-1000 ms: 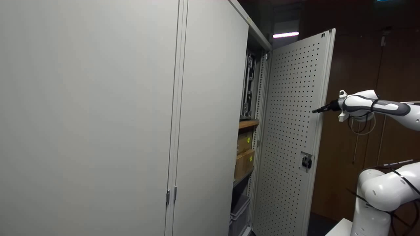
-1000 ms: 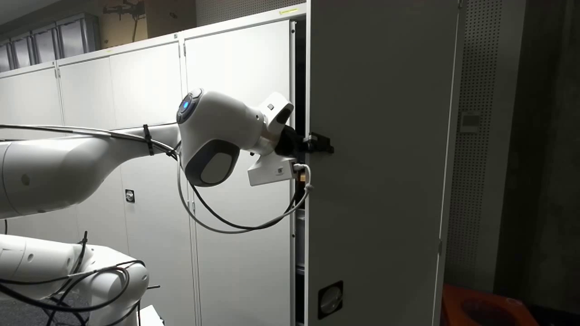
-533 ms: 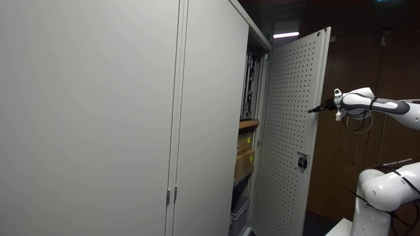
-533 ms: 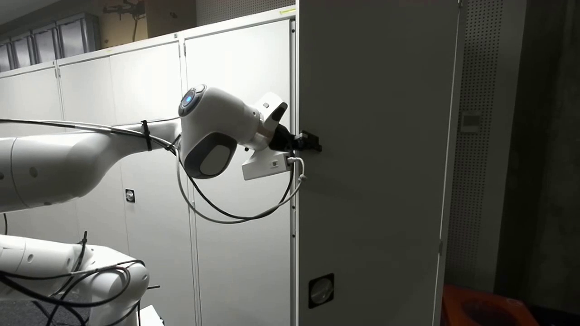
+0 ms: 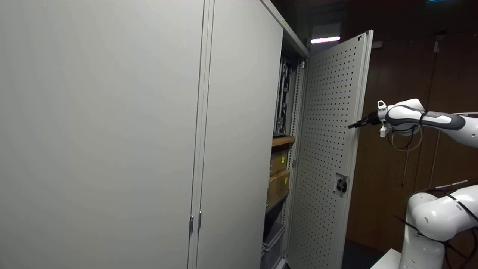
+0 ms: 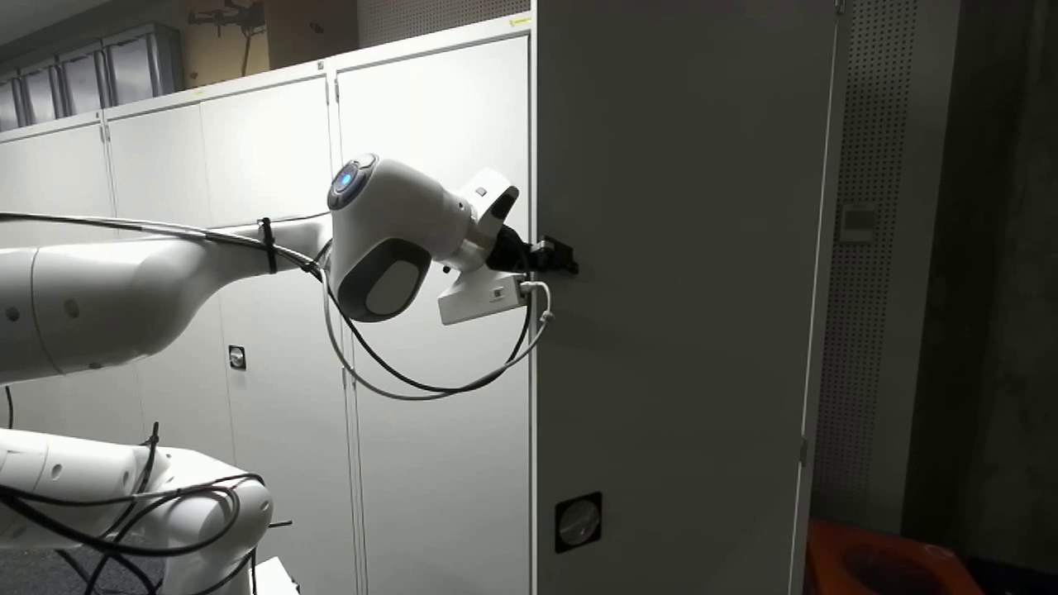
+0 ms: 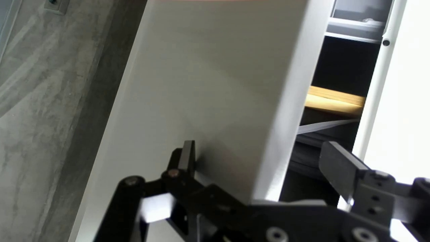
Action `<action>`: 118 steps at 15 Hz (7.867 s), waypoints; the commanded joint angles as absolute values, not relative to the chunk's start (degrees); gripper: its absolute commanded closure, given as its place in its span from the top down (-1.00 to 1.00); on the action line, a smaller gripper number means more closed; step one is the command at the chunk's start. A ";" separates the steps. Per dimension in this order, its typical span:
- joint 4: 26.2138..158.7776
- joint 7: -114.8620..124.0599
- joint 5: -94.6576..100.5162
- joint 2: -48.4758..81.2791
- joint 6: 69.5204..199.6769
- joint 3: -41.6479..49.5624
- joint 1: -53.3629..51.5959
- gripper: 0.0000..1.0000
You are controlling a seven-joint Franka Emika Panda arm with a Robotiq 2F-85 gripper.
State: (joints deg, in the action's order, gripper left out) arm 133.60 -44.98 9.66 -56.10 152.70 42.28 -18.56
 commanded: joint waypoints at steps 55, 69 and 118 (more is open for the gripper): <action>127.84 -47.61 -0.89 -42.20 151.36 28.15 -21.58 1.00; 125.05 -51.50 -6.24 -38.96 150.65 27.81 -25.02 1.00; 133.11 -52.50 -10.86 -44.39 145.46 15.35 -8.39 1.00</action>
State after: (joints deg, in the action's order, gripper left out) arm 129.73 -55.13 -12.47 -40.61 144.66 17.27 -10.75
